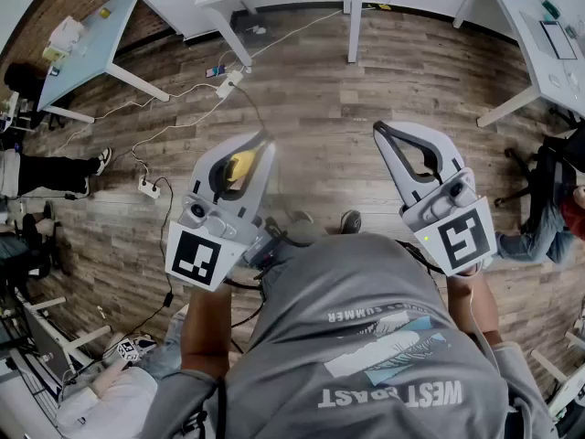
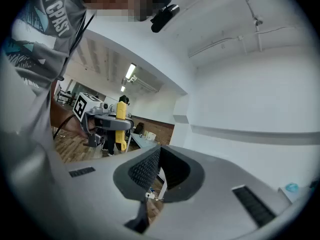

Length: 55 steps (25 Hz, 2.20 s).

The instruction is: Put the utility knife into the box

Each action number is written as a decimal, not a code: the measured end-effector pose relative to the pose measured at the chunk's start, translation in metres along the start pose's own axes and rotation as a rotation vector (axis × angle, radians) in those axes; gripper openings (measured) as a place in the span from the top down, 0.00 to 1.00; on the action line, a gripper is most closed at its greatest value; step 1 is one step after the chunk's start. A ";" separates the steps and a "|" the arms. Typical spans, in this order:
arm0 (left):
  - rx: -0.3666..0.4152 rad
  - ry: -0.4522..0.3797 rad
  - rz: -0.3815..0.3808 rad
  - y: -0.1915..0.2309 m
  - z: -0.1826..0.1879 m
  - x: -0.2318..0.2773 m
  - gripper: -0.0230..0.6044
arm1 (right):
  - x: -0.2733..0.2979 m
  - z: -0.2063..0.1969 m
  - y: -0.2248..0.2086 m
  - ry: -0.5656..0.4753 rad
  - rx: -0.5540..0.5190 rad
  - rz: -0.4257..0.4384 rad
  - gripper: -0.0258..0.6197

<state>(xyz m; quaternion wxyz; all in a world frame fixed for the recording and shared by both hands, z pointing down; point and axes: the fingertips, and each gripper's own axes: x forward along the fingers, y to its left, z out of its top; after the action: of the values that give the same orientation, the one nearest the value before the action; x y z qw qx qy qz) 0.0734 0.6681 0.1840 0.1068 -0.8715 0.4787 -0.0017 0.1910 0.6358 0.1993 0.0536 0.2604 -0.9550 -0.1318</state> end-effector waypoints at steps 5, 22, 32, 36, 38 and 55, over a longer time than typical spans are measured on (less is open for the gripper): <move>0.010 0.006 -0.031 -0.011 0.006 0.004 0.90 | -0.011 0.002 -0.003 0.000 0.007 -0.020 0.95; 0.016 0.024 -0.059 0.023 -0.020 -0.026 0.90 | 0.038 -0.003 0.034 0.047 -0.015 0.007 0.94; 0.017 0.028 -0.017 0.049 -0.033 0.032 0.90 | 0.078 -0.018 -0.014 0.026 -0.030 0.059 0.94; 0.025 0.047 -0.001 0.055 -0.037 0.062 0.90 | 0.086 -0.026 -0.046 0.017 -0.014 0.075 0.94; 0.020 0.050 0.010 0.057 -0.038 0.074 0.90 | 0.089 -0.028 -0.057 0.008 -0.010 0.084 0.94; -0.003 0.022 -0.080 0.145 -0.065 0.118 0.91 | 0.179 -0.037 -0.095 0.047 -0.006 0.012 0.94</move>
<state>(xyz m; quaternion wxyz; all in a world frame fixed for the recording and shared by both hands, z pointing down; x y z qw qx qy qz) 0.0091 0.4823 0.2083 0.0999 -0.8901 0.4444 -0.0149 0.0896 0.4571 0.2139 0.0775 0.2575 -0.9546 -0.1284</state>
